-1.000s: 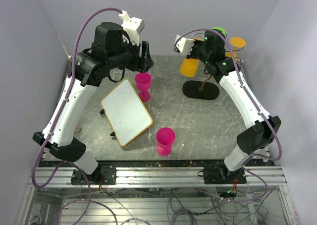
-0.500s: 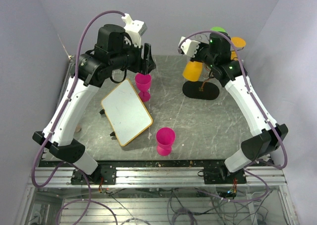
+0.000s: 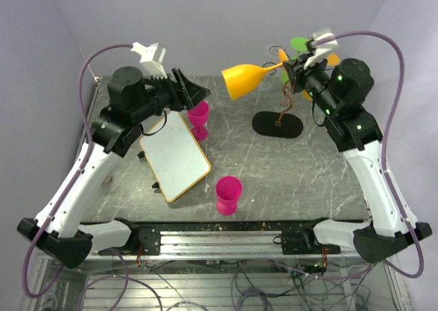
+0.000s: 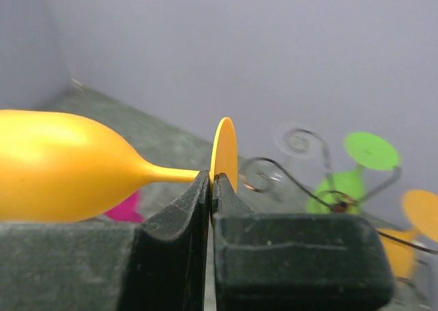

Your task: Take the wine glass off the wine glass rack

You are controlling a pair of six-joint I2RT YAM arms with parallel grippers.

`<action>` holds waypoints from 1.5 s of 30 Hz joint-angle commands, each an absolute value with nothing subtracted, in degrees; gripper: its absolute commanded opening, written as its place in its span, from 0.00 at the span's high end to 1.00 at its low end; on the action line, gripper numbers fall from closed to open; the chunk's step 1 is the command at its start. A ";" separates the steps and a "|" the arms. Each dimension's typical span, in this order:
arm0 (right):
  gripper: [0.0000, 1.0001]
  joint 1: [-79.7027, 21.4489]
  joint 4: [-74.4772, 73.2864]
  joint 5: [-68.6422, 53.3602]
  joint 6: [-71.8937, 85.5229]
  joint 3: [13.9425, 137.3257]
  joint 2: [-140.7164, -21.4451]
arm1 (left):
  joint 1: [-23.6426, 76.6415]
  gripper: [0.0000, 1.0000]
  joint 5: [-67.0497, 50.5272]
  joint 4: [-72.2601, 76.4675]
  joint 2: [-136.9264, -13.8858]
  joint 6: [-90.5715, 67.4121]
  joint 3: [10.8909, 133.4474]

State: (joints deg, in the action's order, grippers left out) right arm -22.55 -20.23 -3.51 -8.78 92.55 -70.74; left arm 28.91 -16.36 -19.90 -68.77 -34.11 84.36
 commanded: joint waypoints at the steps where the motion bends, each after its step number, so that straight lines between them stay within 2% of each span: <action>1: 1.00 -22.38 -7.78 -12.20 13.94 86.65 -67.84 | 28.23 0.31 -13.97 -6.65 -63.80 -44.64 79.38; 8: 1.00 -22.32 -0.21 -18.74 19.46 82.17 -67.00 | 28.21 0.33 -17.26 -5.00 -64.00 -45.75 79.18; 12: 1.00 -22.32 4.20 -22.68 22.96 80.66 -67.71 | 28.21 0.41 -20.85 -6.87 -67.93 -44.95 82.67; 14: 1.00 -22.32 5.54 -22.70 23.58 80.11 -67.97 | 28.21 0.53 -21.06 -9.39 -69.66 -44.10 84.89; 18: 1.00 -22.29 2.10 -18.38 23.34 82.71 -70.41 | 27.16 0.86 -17.12 -15.86 -72.67 -41.57 89.83; 20: 0.95 -22.32 -3.18 -13.43 24.49 86.54 -73.29 | 25.15 0.93 -17.63 -18.73 -75.28 -41.16 92.79; 24: 0.66 -22.32 -12.02 -2.27 21.52 93.53 -77.19 | 20.16 0.93 -18.96 -26.40 -83.83 -40.29 100.87; 28: 0.38 -22.32 -10.85 10.43 19.21 91.55 -74.11 | 14.84 0.93 -13.55 -33.16 -90.10 -38.42 107.33; 30: 0.30 -22.32 -9.39 13.60 16.64 90.60 -72.52 | 11.32 0.93 -12.58 -35.27 -92.62 -37.76 108.78; 34: 0.22 -22.33 -14.29 17.08 10.68 94.69 -74.05 | 4.89 0.93 -9.23 -41.19 -96.94 -33.71 111.45; 39: 0.20 -22.32 -19.49 13.77 0.10 99.86 -76.99 | 1.06 0.93 -2.31 -53.39 -103.39 -19.21 118.68; 45: 0.18 -22.32 -18.98 10.17 -9.41 104.18 -81.64 | -4.48 0.93 -0.83 -63.06 -108.95 -12.52 122.96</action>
